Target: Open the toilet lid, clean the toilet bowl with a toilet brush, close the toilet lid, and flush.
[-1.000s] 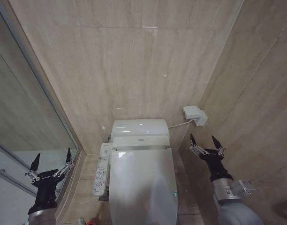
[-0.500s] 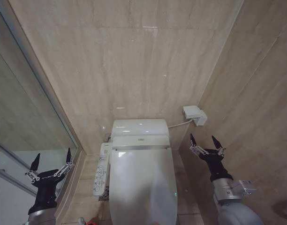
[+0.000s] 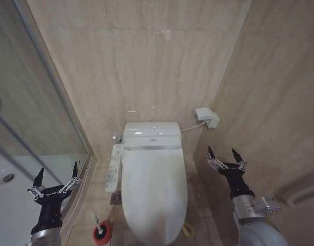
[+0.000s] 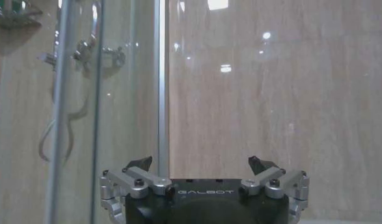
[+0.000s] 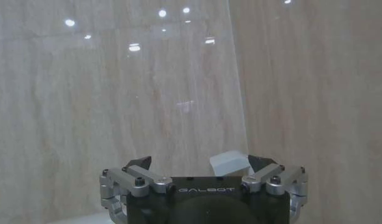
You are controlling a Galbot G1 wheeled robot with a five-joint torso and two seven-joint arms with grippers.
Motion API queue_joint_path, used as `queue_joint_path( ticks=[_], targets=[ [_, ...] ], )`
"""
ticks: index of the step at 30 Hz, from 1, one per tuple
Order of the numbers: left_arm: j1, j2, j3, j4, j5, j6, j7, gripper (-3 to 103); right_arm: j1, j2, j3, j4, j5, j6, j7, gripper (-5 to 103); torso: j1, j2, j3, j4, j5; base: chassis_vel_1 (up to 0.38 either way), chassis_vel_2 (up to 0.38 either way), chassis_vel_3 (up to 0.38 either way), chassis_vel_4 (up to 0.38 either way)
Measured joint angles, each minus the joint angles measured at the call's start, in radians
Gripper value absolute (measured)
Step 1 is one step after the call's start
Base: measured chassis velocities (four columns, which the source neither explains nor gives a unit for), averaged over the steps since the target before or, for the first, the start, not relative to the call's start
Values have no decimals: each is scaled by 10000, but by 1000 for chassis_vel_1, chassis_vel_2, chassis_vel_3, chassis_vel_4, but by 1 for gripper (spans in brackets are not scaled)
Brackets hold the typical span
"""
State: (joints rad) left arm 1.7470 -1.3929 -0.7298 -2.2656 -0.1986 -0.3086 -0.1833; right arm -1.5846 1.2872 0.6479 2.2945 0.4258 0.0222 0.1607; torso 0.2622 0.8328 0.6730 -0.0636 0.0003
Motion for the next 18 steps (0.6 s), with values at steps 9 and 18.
queue_joint_path(
  ticks=[9,18],
  targets=[
    [-1,0,0,3,0,0,0,100,-2,0,0,1,0,0,-1,100,-6,3,-2,-1,-2,122,-150,-148,121],
    [-4,0,0,3,0,0,0,100,4,0,0,0,0,0,-1,100,12,-4,4,2,-5,-52,49,49,-38]
  ],
)
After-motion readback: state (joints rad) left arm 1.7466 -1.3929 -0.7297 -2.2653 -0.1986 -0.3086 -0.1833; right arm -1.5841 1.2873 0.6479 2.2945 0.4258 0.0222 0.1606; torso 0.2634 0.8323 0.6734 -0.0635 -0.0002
